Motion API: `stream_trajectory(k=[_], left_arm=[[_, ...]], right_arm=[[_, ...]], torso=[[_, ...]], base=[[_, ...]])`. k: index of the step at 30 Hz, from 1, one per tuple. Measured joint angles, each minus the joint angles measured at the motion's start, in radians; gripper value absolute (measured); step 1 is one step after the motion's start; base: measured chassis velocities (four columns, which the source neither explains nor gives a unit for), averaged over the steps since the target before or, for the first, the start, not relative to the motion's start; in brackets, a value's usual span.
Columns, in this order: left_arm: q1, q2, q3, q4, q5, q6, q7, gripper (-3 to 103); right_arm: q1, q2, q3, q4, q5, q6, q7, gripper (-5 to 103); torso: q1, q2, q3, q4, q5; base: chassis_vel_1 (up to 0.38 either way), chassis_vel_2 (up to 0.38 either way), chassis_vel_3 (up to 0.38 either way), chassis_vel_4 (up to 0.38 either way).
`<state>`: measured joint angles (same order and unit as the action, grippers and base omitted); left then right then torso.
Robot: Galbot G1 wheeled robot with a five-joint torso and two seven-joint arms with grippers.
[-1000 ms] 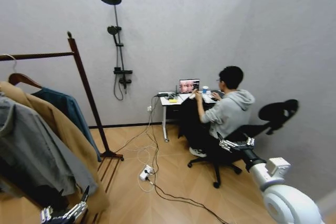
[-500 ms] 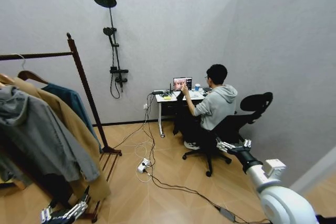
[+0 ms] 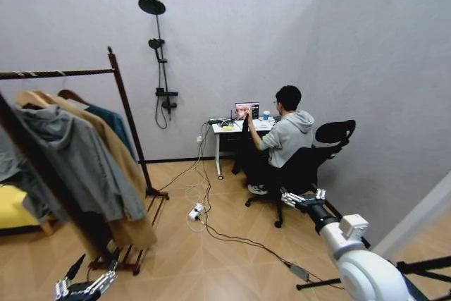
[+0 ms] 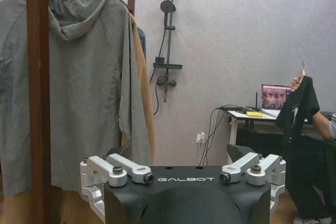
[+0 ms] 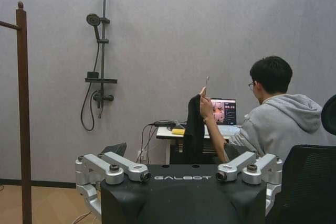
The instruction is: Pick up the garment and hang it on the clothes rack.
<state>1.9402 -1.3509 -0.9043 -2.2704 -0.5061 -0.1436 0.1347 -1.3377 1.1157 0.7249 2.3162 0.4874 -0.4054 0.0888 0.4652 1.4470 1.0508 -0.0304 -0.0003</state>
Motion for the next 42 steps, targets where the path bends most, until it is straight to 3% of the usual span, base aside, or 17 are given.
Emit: stream_trajectory(k=[10, 42], left_arm=[[0.0, 0.0, 0.0, 0.0, 0.0, 0.0, 0.0, 100], [0.0, 0.0, 0.0, 0.0, 0.0, 0.0, 0.0, 100]], right_arm=[[0.064, -0.027, -0.061, -0.022, -0.007, -0.027, 0.008, 100], [0.03, -0.009, -0.043, -0.002, -0.006, -0.053, 0.031, 100]], torso=[[0.0, 0.0, 0.0, 0.0, 0.0001], [0.0, 0.0, 0.0, -0.0003, 0.0004]], base=[[0.141, -0.159, -0.143, 0.14], [0.139, -0.132, -0.132, 0.143]])
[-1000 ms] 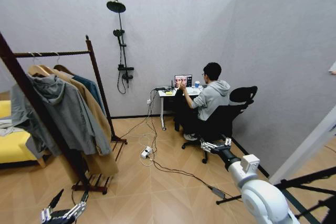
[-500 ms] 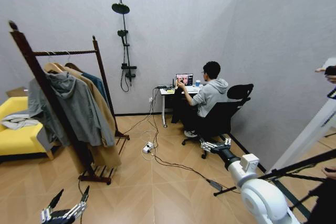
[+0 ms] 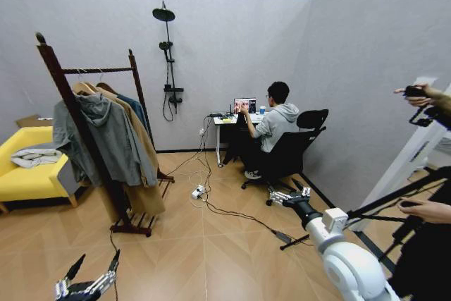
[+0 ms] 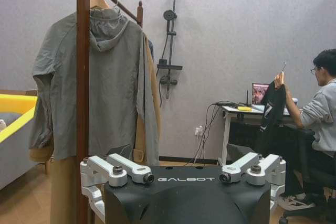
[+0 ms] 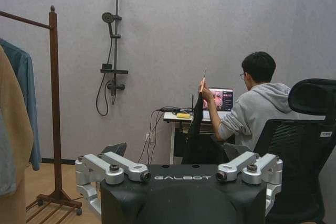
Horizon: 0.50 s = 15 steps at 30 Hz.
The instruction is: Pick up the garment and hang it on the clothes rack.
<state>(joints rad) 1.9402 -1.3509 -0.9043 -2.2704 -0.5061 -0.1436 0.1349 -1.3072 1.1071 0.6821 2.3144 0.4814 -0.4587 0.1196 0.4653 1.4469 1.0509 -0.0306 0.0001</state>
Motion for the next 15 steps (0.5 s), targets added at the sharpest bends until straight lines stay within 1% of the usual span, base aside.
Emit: stream_trajectory(k=[3, 5, 9, 10, 15], left_arm=[[0.0, 0.0, 0.0, 0.0, 0.0, 0.0, 0.0, 100], [0.0, 0.0, 0.0, 0.0, 0.0, 0.0, 0.0, 100], [0.0, 0.0, 0.0, 0.0, 0.0, 0.0, 0.0, 100], [0.0, 0.0, 0.0, 0.0, 0.0, 0.0, 0.0, 100], [0.0, 0.0, 0.0, 0.0, 0.0, 0.0, 0.0, 100]], right_arm=[[-0.005, -0.002, 0.005, 0.002, 0.001, 0.005, 0.0, 100], [-0.011, -0.001, 0.005, -0.003, 0.004, 0.04, -0.01, 100], [-0.022, 0.011, 0.007, -0.006, 0.018, 0.056, -0.014, 100], [-0.026, 0.017, 0.01, -0.015, 0.014, 0.068, -0.032, 100], [-0.027, 0.02, 0.011, -0.02, 0.01, 0.076, -0.044, 100]], torso=[[0.0, 0.0, 0.0, 0.0, -0.0003], [0.0, 0.0, 0.0, 0.0, 0.0], [-0.001, 0.0, 0.0, 0.0, -0.0001], [0.0, 0.0, 0.0, 0.0, 0.0001], [0.0, 0.0, 0.0, 0.0001, -0.0002]], base=[[0.131, -0.157, -0.126, 0.148], [0.128, -0.098, -0.139, 0.129], [0.079, -0.088, -0.071, 0.097], [0.0, 0.0, 0.0, 0.0], [-0.005, 0.012, 0.006, -0.008]])
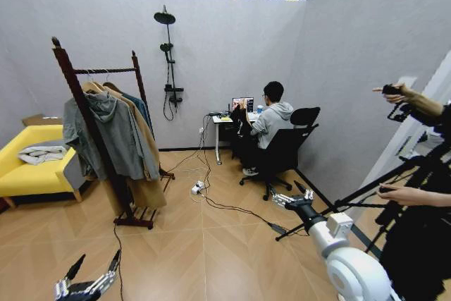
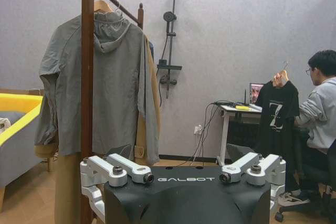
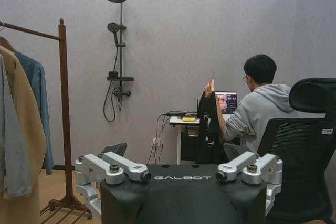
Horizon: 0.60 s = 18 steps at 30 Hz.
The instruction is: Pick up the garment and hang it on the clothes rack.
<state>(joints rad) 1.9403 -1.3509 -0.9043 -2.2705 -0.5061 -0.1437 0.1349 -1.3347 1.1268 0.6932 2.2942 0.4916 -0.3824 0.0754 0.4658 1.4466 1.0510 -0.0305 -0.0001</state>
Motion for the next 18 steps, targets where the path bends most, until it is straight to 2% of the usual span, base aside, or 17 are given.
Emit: stream_trajectory(k=[18], left_arm=[[0.0, 0.0, 0.0, 0.0, 0.0, 0.0, 0.0, 100]], right_arm=[[0.0, 0.0, 0.001, -0.001, -0.001, 0.001, -0.002, 100]], torso=[[0.0, 0.0, 0.0, -0.0001, 0.0001]], base=[[0.0, 0.0, 0.0, 0.0]])
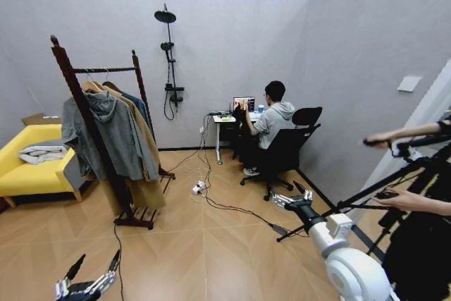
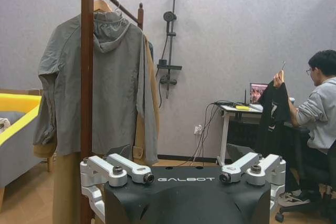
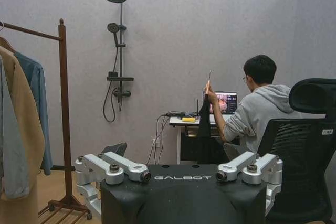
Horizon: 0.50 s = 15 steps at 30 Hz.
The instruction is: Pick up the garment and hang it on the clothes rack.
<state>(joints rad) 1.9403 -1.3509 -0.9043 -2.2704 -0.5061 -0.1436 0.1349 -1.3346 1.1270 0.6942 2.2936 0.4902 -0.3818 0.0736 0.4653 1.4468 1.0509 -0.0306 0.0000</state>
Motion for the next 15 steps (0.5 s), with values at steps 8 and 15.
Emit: stream_trajectory(k=[8, 15], left_arm=[[0.0, 0.0, 0.0, 0.0, 0.0, 0.0, 0.0, 100], [0.0, 0.0, 0.0, 0.0, 0.0, 0.0, 0.0, 100]], right_arm=[[0.0, 0.0, 0.0, 0.0, 0.0, 0.0, 0.0, 100], [0.0, 0.0, 0.0, 0.0, 0.0, 0.0, 0.0, 100]], torso=[[0.0, 0.0, 0.0, 0.0, 0.0], [0.0, 0.0, 0.0, 0.0, 0.0]], base=[[0.0, 0.0, 0.0, 0.0], [0.0, 0.0, 0.0, 0.0]])
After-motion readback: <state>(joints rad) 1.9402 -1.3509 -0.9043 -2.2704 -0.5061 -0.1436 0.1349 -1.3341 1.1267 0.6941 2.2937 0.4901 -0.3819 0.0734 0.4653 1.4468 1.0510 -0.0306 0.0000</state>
